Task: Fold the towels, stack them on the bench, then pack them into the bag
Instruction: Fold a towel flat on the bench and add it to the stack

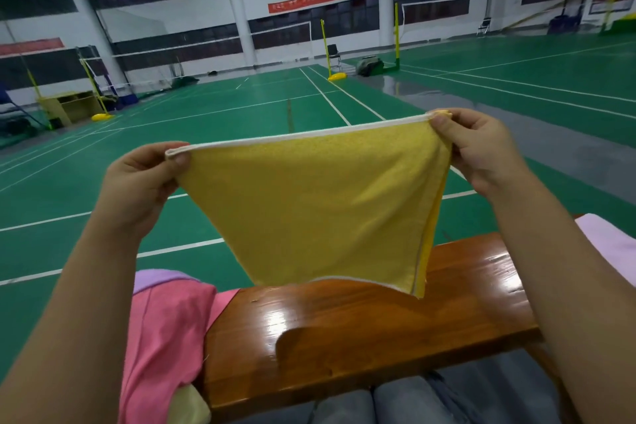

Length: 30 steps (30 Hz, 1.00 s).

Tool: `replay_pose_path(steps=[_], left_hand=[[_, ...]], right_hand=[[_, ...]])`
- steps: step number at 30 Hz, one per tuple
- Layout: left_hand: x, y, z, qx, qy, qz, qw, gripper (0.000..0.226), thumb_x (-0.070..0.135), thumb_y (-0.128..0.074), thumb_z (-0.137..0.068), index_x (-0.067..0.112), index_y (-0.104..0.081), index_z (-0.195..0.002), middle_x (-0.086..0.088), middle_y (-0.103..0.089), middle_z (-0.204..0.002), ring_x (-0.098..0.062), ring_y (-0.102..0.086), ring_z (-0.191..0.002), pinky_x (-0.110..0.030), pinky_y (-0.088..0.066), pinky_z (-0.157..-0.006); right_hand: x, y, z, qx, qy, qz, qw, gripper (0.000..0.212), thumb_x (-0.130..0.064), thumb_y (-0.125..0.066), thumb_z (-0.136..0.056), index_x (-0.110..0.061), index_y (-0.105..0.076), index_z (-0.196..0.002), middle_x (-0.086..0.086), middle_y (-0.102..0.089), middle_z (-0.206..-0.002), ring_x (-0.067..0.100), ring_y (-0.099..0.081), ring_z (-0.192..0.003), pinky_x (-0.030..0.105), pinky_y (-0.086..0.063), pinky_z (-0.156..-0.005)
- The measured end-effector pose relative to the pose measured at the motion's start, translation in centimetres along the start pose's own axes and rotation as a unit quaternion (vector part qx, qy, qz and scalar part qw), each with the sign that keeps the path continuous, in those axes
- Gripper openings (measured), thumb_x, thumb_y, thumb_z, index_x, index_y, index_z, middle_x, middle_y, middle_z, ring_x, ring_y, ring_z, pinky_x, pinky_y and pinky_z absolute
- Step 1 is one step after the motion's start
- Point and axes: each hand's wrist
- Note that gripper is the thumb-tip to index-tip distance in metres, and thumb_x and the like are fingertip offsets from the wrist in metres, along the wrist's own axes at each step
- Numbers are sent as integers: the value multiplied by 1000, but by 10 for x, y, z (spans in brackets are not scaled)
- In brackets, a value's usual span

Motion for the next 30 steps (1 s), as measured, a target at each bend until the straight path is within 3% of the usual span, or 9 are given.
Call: replay_pose_path(steps=[4,8,14,17,20,23,25,27,30], left_hand=[[-26,3,-4,0,84,-4,996,42,-3,-50,-91,21,-78,-70,9,-70,-67,-3,-63,-61,-17,-55,-63],[-58,1,-20,46,141,-49,988,21,-5,-56,-90,12,-65,-80,9,-68,-59,-3,-63,-57,-16,-55,-59],[-37,-7,-50,74,56,-16,996,26,-11,-57,-86,14,-59,-78,10,-66,-62,-4,-62,-63,-15,-53,-69],[-35,-6,-20,21,38,38,998,32,-15,-55,-83,16,-59,-79,8,-66,-67,-4,-62,-65,-14,-51,-67],[-72,1,47,-26,103,54,993,21,1,-71,-67,20,-69,-75,8,-66,-67,-2,-62,-62,-11,-50,-61],[-125,16,126,-33,208,28,977,19,12,-79,-55,22,-72,-70,6,-65,-65,-4,-60,-58,-13,-49,-59],[-152,26,169,-55,285,3,957,34,25,-93,-46,21,-72,-73,2,-65,-68,-7,-59,-59,-15,-49,-58],[-168,34,198,-76,342,-20,937,53,42,-97,-32,21,-72,-73,-2,-63,-70,-9,-57,-60,-16,-47,-56],[-172,37,216,-110,396,-34,911,64,43,-98,-25,15,-70,-75,-7,-64,-72,-10,-60,-59,-17,-50,-53]], right_hand=[[15,-4,-12,-5,-35,32,999,5,-13,-62,-89,-15,-66,-87,-1,-63,-75,6,-58,-58,19,-52,-54],[43,-16,-31,-21,-66,87,994,8,-10,-58,-92,-11,-65,-95,1,-63,-81,12,-58,-70,18,-52,-56],[32,-21,-51,-6,12,62,998,10,-15,-59,-92,-22,-65,-88,0,-65,-85,16,-59,-80,31,-54,-74],[34,-11,-25,-17,10,-16,1000,10,-23,-69,-81,-17,-64,-87,-8,-68,-71,6,-61,-68,23,-54,-69],[84,14,28,-40,-78,-18,996,39,-47,-75,-51,-19,-71,-78,-11,-69,-68,1,-62,-64,17,-52,-60],[155,46,93,-69,-169,60,981,38,-59,-78,-55,-28,-75,-78,-13,-70,-74,0,-62,-67,18,-51,-61],[185,63,131,-81,-214,100,968,36,-55,-76,-65,-24,-74,-83,-9,-71,-77,3,-63,-73,18,-52,-62],[196,75,157,-92,-260,121,954,24,-36,-69,-82,-15,-71,-93,0,-70,-85,14,-62,-84,16,-52,-63],[196,86,173,-130,-312,148,929,15,-16,-59,-90,-9,-69,-98,9,-72,-94,18,-65,-86,21,-55,-65]])
Point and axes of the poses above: each hand's wrist, its own z-axis away from the middle knuckle, its own y-axis out of the back of the hand, x = y × z
